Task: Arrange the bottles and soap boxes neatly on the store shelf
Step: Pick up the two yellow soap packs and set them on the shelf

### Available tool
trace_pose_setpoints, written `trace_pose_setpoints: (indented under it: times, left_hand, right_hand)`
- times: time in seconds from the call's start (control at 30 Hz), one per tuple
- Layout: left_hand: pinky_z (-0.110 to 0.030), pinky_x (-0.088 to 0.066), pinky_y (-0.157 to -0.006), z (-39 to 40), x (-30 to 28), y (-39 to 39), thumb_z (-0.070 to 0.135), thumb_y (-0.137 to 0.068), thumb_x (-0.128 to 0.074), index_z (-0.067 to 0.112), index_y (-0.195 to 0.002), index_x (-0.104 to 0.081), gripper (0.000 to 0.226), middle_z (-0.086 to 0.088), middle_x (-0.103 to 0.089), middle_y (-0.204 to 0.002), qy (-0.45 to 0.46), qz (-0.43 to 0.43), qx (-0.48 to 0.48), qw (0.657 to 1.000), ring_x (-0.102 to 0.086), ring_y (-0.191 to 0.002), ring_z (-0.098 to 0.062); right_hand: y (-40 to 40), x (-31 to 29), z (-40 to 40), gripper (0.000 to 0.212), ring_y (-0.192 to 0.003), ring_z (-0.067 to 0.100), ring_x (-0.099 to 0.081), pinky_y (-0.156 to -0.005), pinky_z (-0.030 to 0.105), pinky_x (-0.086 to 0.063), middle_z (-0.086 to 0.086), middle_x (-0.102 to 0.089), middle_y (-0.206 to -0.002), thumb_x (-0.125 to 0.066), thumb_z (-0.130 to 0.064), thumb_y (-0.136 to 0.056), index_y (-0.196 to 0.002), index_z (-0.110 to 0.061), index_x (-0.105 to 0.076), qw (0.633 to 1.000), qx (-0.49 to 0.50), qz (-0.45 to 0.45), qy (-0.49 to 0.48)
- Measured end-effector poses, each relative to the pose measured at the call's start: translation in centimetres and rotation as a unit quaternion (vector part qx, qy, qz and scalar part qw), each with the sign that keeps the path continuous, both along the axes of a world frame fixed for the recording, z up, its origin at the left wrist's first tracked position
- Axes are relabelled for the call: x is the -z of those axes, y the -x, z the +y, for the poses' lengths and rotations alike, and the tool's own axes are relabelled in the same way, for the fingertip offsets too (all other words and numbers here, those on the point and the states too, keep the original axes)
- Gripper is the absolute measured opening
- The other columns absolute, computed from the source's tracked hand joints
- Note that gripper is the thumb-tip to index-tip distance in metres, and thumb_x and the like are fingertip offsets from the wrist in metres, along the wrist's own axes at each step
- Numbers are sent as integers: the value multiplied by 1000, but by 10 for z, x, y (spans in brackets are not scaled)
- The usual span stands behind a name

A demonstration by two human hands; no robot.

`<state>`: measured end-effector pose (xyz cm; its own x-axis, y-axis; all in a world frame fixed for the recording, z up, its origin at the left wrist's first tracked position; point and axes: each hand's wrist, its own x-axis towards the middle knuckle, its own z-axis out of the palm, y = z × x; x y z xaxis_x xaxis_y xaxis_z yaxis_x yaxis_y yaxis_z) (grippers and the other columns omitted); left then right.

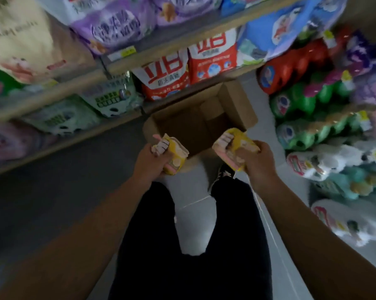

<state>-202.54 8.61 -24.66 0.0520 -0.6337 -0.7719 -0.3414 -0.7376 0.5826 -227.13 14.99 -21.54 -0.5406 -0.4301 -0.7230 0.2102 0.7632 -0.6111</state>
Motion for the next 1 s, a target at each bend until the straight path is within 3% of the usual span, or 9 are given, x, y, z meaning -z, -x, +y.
trace_pose_setpoints:
  times: [0.1, 0.2, 0.33, 0.47, 0.53, 0.63, 0.8, 0.87, 1.0]
  left_hand:
    - [-42, -58, -71, -17, 85, 20, 27, -80, -74, 24, -95, -58, 23, -3, -65, -92, 31, -65, 0, 997, -66, -87, -24]
    - [-45, -54, -83, -39, 186, 38, 33, -82, -70, 18, -115, -57, 38, -7, -65, -105, 29, -116, 28, 992, -63, -95, -27]
    - [-33, -46, -72, -67, 324, 52, 33, -87, -64, 19, -118, -56, 35, -1, -63, -104, 26, -128, 39, 991, -60, -91, -20]
    - [-41, -52, -90, -79, 445, 61, 29, -91, -62, 13, -111, -60, 26, -10, -65, -112, -3, -65, 39, 997, -63, -102, -28]
    - [-35, -52, -85, -81, 493, 66, 23, -93, -61, 11, -106, -62, 17, -13, -66, -113, -8, -42, 50, 998, -63, -104, -28]
    - [-32, -47, -89, -81, 544, 72, 12, -95, -58, 5, -126, -56, 32, -13, -59, -128, -19, -48, 17, 999, -57, -116, -28]
    - [-34, -44, -96, -81, 550, 71, 12, -95, -57, 7, -129, -53, 35, -11, -57, -130, -6, -104, -8, 995, -54, -119, -27]
    - [-32, -47, -88, -78, 514, 65, 26, -95, -59, 14, -130, -53, 38, -3, -58, -125, -29, -106, -8, 994, -57, -111, -21]
    - [-31, -48, -71, -57, 377, 53, 36, -92, -57, 14, -115, -62, 32, -10, -67, -108, -72, -96, -14, 993, -64, -95, -28]
  right_hand:
    - [27, 103, -48, 50, -88, 24, -63, -68, 32, -49, 11, -65, -107, -75, -19, -72, -119, -12, -58, 995, -90, -21, -27]
    - [35, 215, -89, 38, -83, 16, -63, -61, 25, -46, 0, -66, -95, -75, -19, -80, -116, -12, -63, 988, -147, -23, -50]
    - [31, 363, -136, 41, -98, 20, -60, -77, 33, -49, 8, -65, -114, -74, -18, -83, -121, -9, -60, 969, -237, 2, -76]
    - [23, 487, -165, 49, -107, 27, -60, -89, 40, -52, 13, -62, -121, -74, -17, -83, -127, -6, -56, 949, -290, 33, -118]
    - [19, 535, -172, 54, -112, 31, -58, -83, 35, -49, 16, -59, -125, -75, -19, -82, -130, -3, -54, 938, -311, 48, -147]
    - [11, 587, -176, 49, -115, 31, -57, -80, 32, -46, 17, -58, -129, -71, -20, -87, -131, -4, -54, 911, -369, 50, -180]
    - [4, 587, -176, 68, -125, 32, -52, -100, 39, -45, 16, -50, -140, -67, -37, -89, -145, -11, -38, 837, -490, 139, -203]
    - [3, 545, -170, 80, -127, 35, -49, -102, 41, -45, 18, -47, -142, -69, -42, -85, -146, -5, -32, 847, -470, 138, -206]
    - [-6, 393, -147, 58, -117, 33, -54, -87, 30, -41, 14, -56, -131, -60, -47, -90, -134, -10, -48, 879, -440, 74, -170]
